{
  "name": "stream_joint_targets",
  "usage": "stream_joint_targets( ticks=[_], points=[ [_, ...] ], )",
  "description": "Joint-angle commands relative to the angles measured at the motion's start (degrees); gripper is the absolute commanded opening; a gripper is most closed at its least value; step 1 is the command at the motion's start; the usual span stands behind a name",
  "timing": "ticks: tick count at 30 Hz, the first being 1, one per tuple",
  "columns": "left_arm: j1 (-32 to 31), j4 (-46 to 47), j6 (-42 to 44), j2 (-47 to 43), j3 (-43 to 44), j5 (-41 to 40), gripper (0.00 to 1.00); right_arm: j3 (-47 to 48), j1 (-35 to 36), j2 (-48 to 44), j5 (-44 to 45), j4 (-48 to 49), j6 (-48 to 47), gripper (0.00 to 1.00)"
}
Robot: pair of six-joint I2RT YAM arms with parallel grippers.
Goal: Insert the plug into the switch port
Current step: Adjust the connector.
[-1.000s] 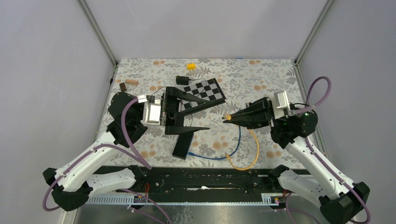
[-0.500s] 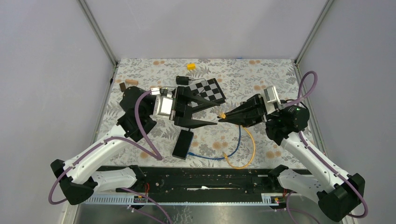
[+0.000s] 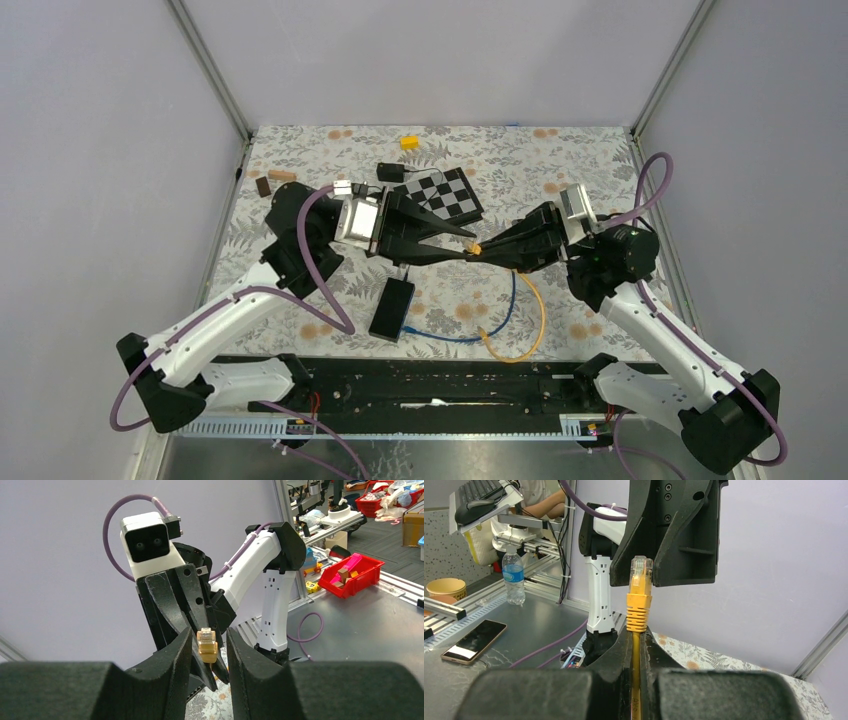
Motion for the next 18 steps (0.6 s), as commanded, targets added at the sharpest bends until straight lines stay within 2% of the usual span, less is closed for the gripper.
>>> stream_joint_targets(
  ticks=[1, 4, 7, 13, 15, 18],
  points=[
    [-0.3, 2.7, -0.9, 0.4, 2.6, 1.6, 0.31, 0.3, 0.5, -0.6, 0.4, 0.6, -1.1, 0.0],
    [-0.3, 2.7, -1.0, 0.5, 2.6, 1.8, 0.2, 0.1, 0.5, -0.7, 0.6, -0.3, -1.7, 0.0],
    [-0.3, 2.7, -1.0, 0.5, 2.5, 1.7, 0.0, 0.1, 0.5, -0.8, 0.7, -2.4, -3.4, 0.0],
    [-0.3, 0.4, 2.2, -2.3, -1.0, -4.1, 0.0, 0.9, 0.5, -1.7, 4.2, -15.5, -12.1, 0.0],
    [-0.3, -1.6, 2.9, -2.6, -1.0, -6.2, 0.0, 0.7, 0.5, -2.5, 6.8, -19.1, -14.7, 0.07],
    [-0.3, -4.4, 4.2, -1.9, 0.0, -6.9, 0.0, 0.4, 0.5, -3.8, 10.8, -24.1, -18.3, 0.24]
  ],
)
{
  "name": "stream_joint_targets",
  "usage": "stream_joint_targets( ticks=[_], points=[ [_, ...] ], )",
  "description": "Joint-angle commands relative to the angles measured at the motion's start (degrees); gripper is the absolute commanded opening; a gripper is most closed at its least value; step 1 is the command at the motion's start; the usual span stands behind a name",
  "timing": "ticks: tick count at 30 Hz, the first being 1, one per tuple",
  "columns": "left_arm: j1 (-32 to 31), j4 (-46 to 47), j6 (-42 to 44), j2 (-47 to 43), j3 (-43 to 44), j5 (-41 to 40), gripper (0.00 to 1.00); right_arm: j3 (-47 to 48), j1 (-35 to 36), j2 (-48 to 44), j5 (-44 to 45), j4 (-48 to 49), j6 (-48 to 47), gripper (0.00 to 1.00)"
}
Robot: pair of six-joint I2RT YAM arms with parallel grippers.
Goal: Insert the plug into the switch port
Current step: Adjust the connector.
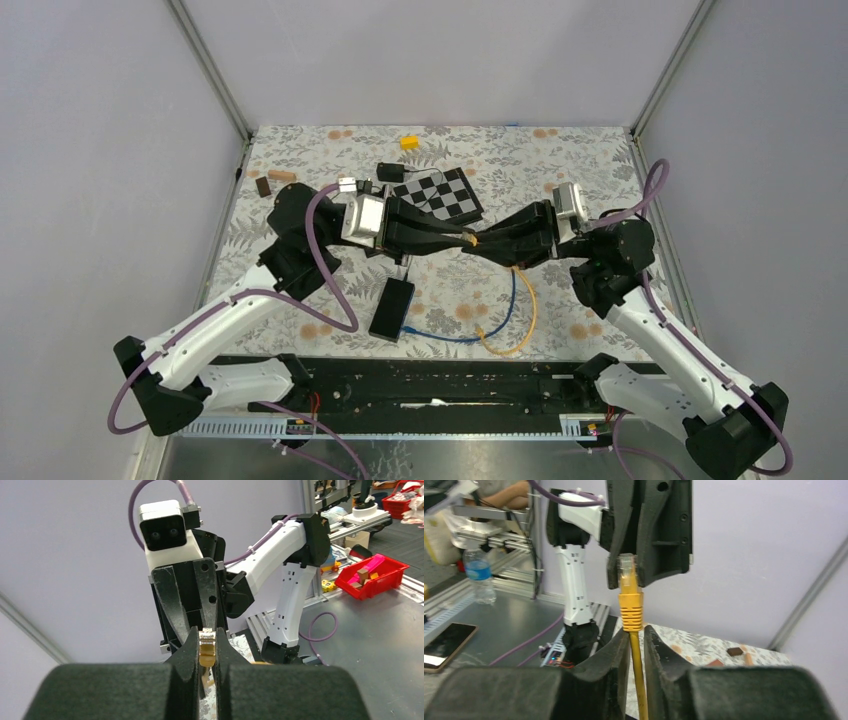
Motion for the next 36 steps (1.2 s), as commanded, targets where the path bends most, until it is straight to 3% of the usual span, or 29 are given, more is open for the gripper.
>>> stream_joint_targets(
  ticks=[1, 4, 6, 11, 14, 17, 19, 31, 36],
  points=[
    [-0.4, -1.6, 2.7, -0.8, 1.5, -2.6, 0.0, 0.5, 0.3, -1.6, 7.6, -10.9, -8.1, 0.28],
    [-0.3, -1.3, 2.5, -1.1, 0.8, -3.1, 0.0, 0.6, 0.3, -2.5, 7.6, -13.1, -10.2, 0.41],
    [-0.4, -0.5, 2.1, -1.5, 0.0, -4.2, 0.0, 0.6, 0.2, -3.2, 7.5, -14.0, -11.5, 0.57],
    [-0.4, -0.6, 1.9, -2.6, -0.9, -7.9, 0.0, 0.6, 0.2, -4.4, 9.9, -16.8, -14.1, 0.71],
    [-0.4, -1.3, 1.9, -3.2, -1.0, -11.8, 0.0, -0.7, 0.3, -6.0, 18.1, -17.8, -14.0, 0.76],
    [-0.3, -4.2, 1.9, -3.3, 0.2, -16.1, 0.0, -2.9, 0.3, -8.4, 31.4, -19.5, -13.5, 0.8],
    [-0.3, -5.7, 1.9, -3.5, 0.4, -18.2, 0.0, -4.7, 0.3, -10.3, 35.4, -20.2, -13.7, 0.83],
    [-0.2, -12.9, 3.6, -3.1, 0.2, -37.6, 0.0, -6.8, 0.3, -14.3, 40.4, -26.4, -10.2, 0.82],
    [-0.2, -17.1, 5.2, -2.6, 1.8, -42.2, 0.0, 2.2, 0.3, -6.5, 63.1, -45.6, -3.0, 0.8]
  ],
)
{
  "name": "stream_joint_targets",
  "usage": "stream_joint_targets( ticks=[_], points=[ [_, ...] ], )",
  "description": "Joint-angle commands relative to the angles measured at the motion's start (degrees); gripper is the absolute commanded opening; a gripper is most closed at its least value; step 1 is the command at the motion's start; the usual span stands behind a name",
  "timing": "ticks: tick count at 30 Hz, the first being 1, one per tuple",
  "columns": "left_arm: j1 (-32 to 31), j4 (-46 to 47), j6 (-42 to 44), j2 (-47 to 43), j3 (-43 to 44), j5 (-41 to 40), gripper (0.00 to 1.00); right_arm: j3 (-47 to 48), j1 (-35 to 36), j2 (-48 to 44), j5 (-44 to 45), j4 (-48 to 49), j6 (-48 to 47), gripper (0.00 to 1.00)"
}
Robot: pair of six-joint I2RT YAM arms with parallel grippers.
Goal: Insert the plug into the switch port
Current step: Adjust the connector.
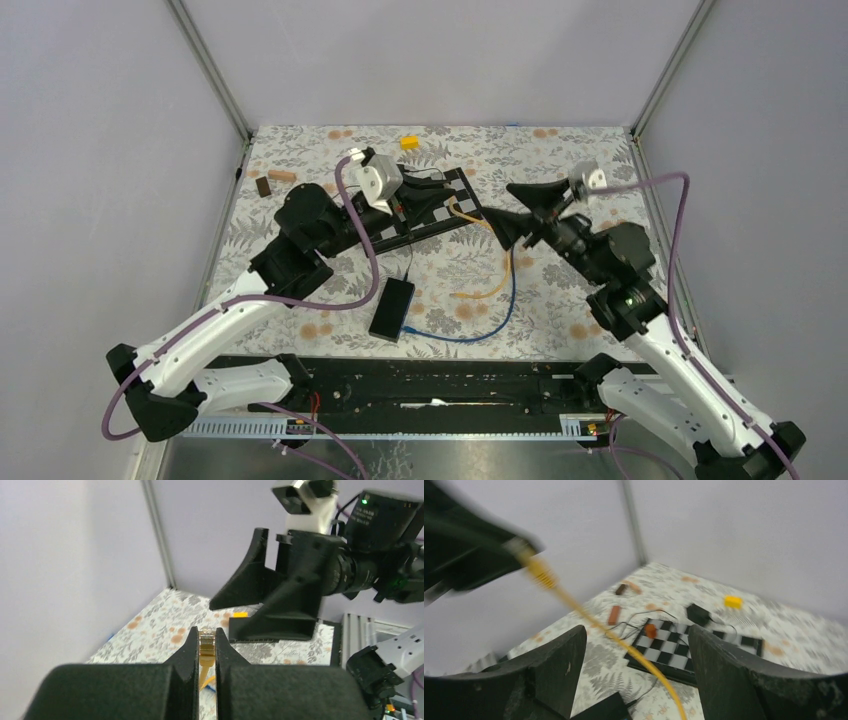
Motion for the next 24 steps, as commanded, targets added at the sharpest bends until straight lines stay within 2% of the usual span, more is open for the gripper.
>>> stream_joint_targets(
  ticks=[1, 3, 4, 5, 6, 8, 10, 13, 17, 19, 22, 24],
  points=[
    [-0.1, -3.3, 1.9, 0.2, 2.9, -7.4, 0.0, 9.7, 0.2, 8.0, 25.4, -19.6, 8.1, 0.8],
    [0.0, -4.2, 2.1, -0.1, 3.0, -8.3, 0.0, 14.2, 0.0, 12.2, 34.2, -29.1, 14.0, 0.82],
    [-0.1, -4.5, 2.1, -0.2, 2.8, -8.5, 0.0, 17.4, -0.1, 14.7, 35.1, -33.6, 15.7, 0.83],
    [-0.1, -4.8, 2.1, -0.3, 2.7, -8.7, 0.0, 20.4, -0.2, 17.1, 33.7, -37.3, 15.7, 0.86],
    [0.0, -5.1, 2.0, -0.4, 2.8, -8.8, 0.0, 23.8, -0.3, 20.0, 31.6, -41.9, 15.1, 0.97],
    [0.0, -6.1, 1.9, -0.5, 3.0, -8.8, 0.0, 30.9, -0.6, 25.7, 28.2, -52.8, 16.7, 1.0],
    [-0.1, -6.7, 1.9, -0.6, 3.2, -9.0, 0.0, 36.2, -0.9, 30.2, 23.5, -58.9, 16.3, 1.0],
    [0.0, -7.5, 1.8, -0.8, 3.3, -9.5, 0.0, 38.8, -1.1, 32.3, 22.7, -60.2, 14.2, 1.0],
    [-0.1, -8.0, 1.7, -1.2, 3.1, -10.2, 0.0, 30.9, -1.3, 26.6, 28.3, -53.7, 15.6, 1.0],
    [0.0, -8.1, 1.6, -1.1, 3.3, -10.6, 0.0, 32.2, -2.4, 28.7, 28.0, -59.0, 16.1, 1.0],
    [0.0, -8.1, 1.4, -0.9, 3.4, -10.8, 0.0, 38.0, -3.3, 36.5, 23.5, -68.4, 11.4, 1.0],
    [0.1, -8.1, 1.3, -0.6, 3.8, -10.8, 0.0, 41.6, -3.3, 41.0, 22.7, -70.3, 10.2, 1.0]
  ],
)
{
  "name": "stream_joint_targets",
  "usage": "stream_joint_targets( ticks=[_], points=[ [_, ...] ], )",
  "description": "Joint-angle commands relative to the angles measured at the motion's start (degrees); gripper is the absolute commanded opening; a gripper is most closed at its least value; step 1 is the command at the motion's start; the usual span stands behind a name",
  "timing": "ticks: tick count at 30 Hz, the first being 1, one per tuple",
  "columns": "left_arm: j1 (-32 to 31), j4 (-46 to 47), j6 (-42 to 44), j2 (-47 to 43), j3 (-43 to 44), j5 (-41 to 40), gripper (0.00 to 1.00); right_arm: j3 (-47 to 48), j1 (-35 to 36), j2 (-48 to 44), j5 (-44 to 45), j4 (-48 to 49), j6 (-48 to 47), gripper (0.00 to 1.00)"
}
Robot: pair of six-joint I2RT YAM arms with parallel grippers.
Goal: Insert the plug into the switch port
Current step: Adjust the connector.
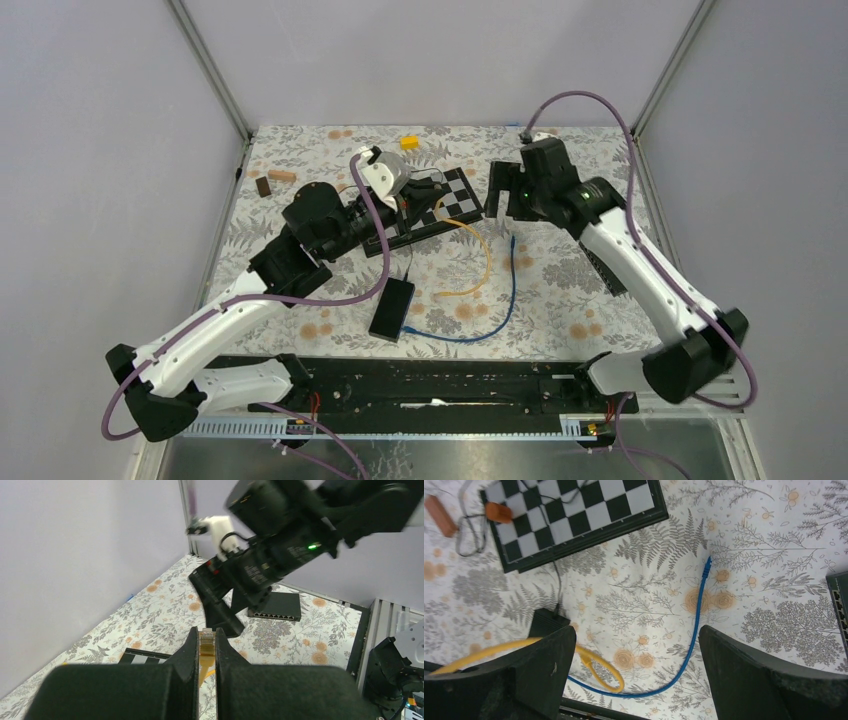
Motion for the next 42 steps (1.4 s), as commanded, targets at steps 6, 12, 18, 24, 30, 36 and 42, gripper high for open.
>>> stream_joint_targets(
  ticks=[6, 12, 18, 24, 30, 36, 42],
  points=[
    [0.0, -1.1, -0.4, -0.3, 4.0, -1.4, 0.0, 3.8, -0.6, 7.0, -4.4, -2.9, -2.7, 1.0],
    [0.5, -1.3, 0.8, -0.8, 4.3, 4.3, 0.0, 2.5, -0.6, 0.7, -8.2, 2.4, -8.2, 1.0],
    [0.7, 4.1, 1.2, -2.5, 2.2, 9.6, 0.0, -13.7, -0.5, -18.6, -21.3, 33.1, -11.4, 1.0],
    [0.7, 14.6, 1.1, -6.9, -2.6, 16.6, 0.0, -32.1, -0.5, -30.6, -36.1, 70.3, -8.6, 0.99],
    [0.7, 21.6, -1.6, -9.3, -4.3, 24.8, 0.0, -29.5, 3.1, -28.2, -40.7, 76.6, -8.4, 0.86],
    [0.7, 22.2, -2.6, -8.2, -2.5, 38.1, 0.0, -21.3, 5.8, -23.8, -51.3, 74.9, -6.6, 0.8],
    [0.6, 22.6, -2.8, -7.8, -2.1, 41.1, 0.0, -19.6, 11.2, -23.2, -51.6, 74.2, -10.3, 0.74]
  ],
)
